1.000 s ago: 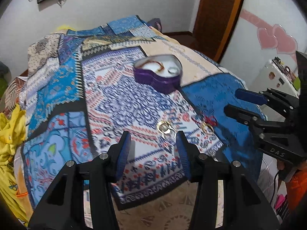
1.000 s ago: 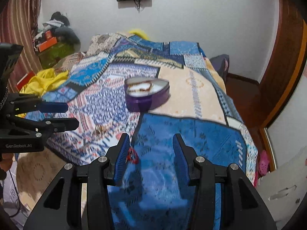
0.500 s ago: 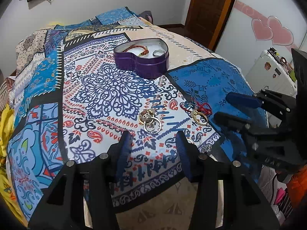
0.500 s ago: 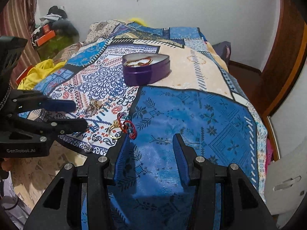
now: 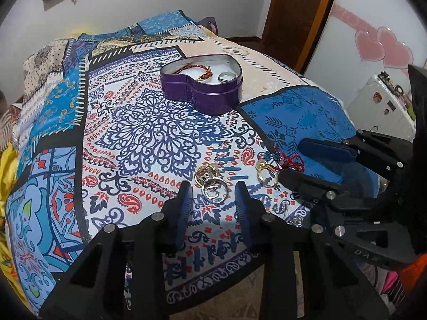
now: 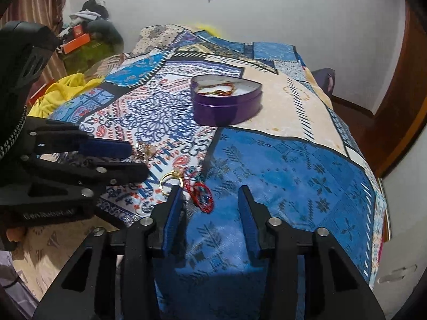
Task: Organize jewelry
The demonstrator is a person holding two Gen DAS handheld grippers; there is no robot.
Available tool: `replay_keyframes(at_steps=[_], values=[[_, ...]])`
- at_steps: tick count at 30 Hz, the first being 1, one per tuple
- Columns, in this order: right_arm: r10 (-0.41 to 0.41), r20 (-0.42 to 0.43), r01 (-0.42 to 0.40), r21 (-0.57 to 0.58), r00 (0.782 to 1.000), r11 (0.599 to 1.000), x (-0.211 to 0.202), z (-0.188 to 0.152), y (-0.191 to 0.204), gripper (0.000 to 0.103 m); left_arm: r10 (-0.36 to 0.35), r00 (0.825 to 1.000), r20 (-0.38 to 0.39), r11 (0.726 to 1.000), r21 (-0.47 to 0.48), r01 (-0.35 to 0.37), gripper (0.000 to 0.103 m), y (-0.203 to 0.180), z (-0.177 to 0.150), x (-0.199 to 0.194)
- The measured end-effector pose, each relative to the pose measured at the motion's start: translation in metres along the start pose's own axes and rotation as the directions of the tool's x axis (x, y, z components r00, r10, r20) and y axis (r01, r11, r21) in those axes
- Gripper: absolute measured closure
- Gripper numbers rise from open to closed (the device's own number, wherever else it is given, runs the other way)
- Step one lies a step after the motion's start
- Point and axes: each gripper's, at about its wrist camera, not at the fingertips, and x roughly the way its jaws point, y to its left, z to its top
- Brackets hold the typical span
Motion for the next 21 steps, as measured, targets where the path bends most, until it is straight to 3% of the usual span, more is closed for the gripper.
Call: replay_keyframes(at_steps=[3, 6, 8, 13, 21], values=[[0.003, -0.004, -0.003, -0.021, 1.000, 1.000, 0.004, 0.001, 0.004, 0.073, 0.016, 1.000, 0.006, 1.000, 0.010, -0.016, 0.073, -0.002, -0.001, 0.001], [0.032, -0.012, -0.032, -0.016, 0.999, 0.999, 0.008, 0.004, 0.004, 0.086, 0.022, 1.000, 0.008, 1.000, 0.016, -0.022, 0.082, -0.003, -0.001, 0.002], [0.035, -0.013, -0.035, -0.013, 0.999, 0.999, 0.010, 0.005, 0.003, 0.092, 0.021, 1.000, 0.007, 1.000, 0.017, -0.021, 0.083, -0.003, -0.002, 0.002], [0.026, -0.003, -0.026, 0.000, 1.000, 1.000, 0.007, 0.006, 0.003, 0.094, -0.008, 1.000, 0.003, 1.000, 0.004, 0.008, 0.083, 0.001, 0.000, 0.000], [0.011, 0.043, -0.012, 0.028, 0.999, 1.000, -0.010, 0.009, -0.007, 0.095, 0.014, 0.999, 0.035, 1.000, 0.015, -0.015, 0.083, 0.001, -0.001, -0.015]])
